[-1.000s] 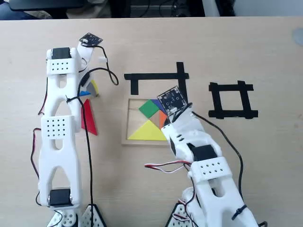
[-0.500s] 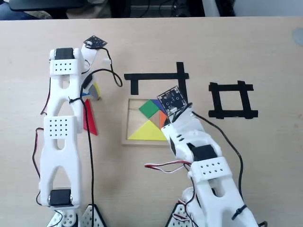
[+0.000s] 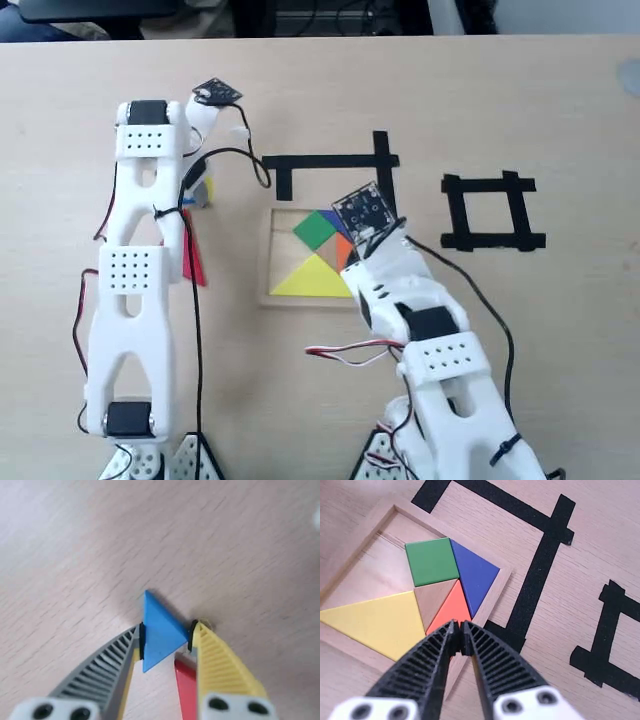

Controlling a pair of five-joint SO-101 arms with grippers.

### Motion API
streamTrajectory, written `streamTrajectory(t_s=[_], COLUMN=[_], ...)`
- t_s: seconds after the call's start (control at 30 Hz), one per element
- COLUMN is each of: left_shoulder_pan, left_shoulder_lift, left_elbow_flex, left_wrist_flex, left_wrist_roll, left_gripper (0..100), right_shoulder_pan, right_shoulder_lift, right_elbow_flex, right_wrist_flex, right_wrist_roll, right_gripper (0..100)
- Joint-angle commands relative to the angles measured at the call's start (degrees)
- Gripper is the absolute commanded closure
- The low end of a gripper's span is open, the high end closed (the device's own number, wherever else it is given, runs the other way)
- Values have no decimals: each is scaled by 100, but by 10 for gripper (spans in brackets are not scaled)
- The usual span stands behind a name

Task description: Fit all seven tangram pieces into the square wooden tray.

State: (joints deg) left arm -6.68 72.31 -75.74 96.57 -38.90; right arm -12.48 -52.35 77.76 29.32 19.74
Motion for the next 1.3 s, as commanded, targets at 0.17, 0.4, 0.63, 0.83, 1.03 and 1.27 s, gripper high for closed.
streamTrajectory(t_s=[0.17, 0.4, 0.63, 0.83, 1.03, 1.27], left_shoulder_pan=[13, 4, 48, 48, 40, 40], left_shoulder_lift=[44, 44, -9, -9, 44, 44], left_elbow_flex=[4, 4, 4, 4, -391, -374], left_wrist_flex=[26, 35, 88, 149, 316, 325], left_wrist_roll=[-62, -62, -62, -44, -53, -53], left_gripper=[838, 838, 838, 838, 930, 933], right_shoulder_pan=[-88, -88, -88, -88, -88, -88], right_shoulder_lift=[-136, -136, -136, -136, -136, -136], right_elbow_flex=[-66, -66, -66, -66, -66, -66], right_wrist_flex=[0, 0, 0, 0, 0, 0], right_wrist_roll=[44, 44, 44, 44, 44, 44], right_gripper=[986, 986, 986, 986, 986, 986])
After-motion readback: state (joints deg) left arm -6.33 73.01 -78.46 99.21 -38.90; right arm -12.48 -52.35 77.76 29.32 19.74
